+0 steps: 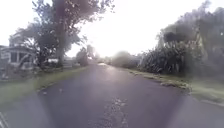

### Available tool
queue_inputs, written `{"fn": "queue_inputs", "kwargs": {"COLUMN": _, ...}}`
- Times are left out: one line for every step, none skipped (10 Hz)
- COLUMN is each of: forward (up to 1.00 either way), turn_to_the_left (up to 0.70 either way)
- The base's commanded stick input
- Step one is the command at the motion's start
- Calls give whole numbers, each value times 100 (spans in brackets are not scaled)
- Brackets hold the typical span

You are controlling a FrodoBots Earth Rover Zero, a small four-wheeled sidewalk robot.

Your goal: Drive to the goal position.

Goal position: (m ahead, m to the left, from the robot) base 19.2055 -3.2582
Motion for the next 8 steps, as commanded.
{"fn": "queue_inputs", "kwargs": {"forward": 100, "turn_to_the_left": 0}}
{"fn": "queue_inputs", "kwargs": {"forward": 100, "turn_to_the_left": 0}}
{"fn": "queue_inputs", "kwargs": {"forward": 100, "turn_to_the_left": 0}}
{"fn": "queue_inputs", "kwargs": {"forward": 100, "turn_to_the_left": 0}}
{"fn": "queue_inputs", "kwargs": {"forward": 100, "turn_to_the_left": 0}}
{"fn": "queue_inputs", "kwargs": {"forward": 100, "turn_to_the_left": 0}}
{"fn": "queue_inputs", "kwargs": {"forward": 100, "turn_to_the_left": 0}}
{"fn": "queue_inputs", "kwargs": {"forward": 100, "turn_to_the_left": 0}}
